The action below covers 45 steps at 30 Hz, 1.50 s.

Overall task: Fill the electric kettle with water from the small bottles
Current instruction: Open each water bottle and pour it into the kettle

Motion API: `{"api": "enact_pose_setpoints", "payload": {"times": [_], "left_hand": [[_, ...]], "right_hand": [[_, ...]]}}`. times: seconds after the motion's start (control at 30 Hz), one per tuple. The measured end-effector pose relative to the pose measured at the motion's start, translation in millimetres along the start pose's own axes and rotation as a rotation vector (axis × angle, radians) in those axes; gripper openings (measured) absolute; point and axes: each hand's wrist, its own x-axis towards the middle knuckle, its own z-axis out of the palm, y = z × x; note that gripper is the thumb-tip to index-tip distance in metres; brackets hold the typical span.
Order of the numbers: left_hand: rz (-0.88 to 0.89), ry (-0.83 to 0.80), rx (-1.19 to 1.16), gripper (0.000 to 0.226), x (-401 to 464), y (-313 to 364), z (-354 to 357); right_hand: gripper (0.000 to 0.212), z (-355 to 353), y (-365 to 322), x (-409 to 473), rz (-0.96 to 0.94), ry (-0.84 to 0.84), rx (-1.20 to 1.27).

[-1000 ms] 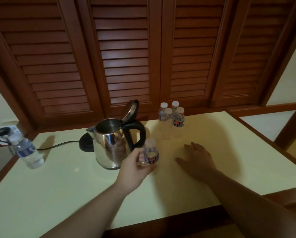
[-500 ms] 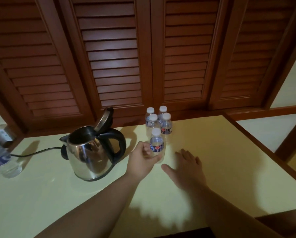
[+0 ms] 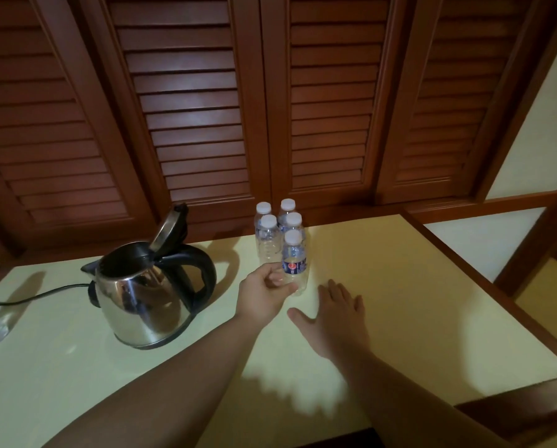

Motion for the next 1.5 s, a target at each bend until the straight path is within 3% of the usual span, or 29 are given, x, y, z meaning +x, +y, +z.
{"api": "enact_pose_setpoints", "payload": {"times": [0.47, 0.73, 0.97, 1.17, 1.33, 1.5], "left_hand": [[-0.06, 0.056, 0.129, 0.028, 1.6, 9.0, 9.0], [0.159, -0.071, 0.337, 0.02, -47.9, -16.3, -55.3], [0.288, -0.171, 0.564, 0.02, -96.0, -42.7, -143.9], [0.316, -0.215, 0.638, 0.027, -130.0, -54.5, -211.6], [0.323, -0.197, 0.628, 0.023, -157.6, -72.2, -275.2], [0.28, -0.118, 0.668, 0.03, -175.1, -99.4, -352.7]], "right_hand": [[0.09, -1.9, -3.3, -1.2, -0.013, 0.028, -0.005], [0.09, -4.8, -7.9, -3.7, -0.004, -0.019, 0.001], [0.066, -11.9, -22.0, -21.8, -0.019, 0.047, -0.075], [0.047, 6.5, -93.2, -66.7, -0.167, 0.061, -0.071], [0.054, 33.4, -184.4, -113.0, -0.299, -0.005, 0.016], [0.044, 54.7, -267.0, -146.7, -0.407, -0.097, 0.082]]}}
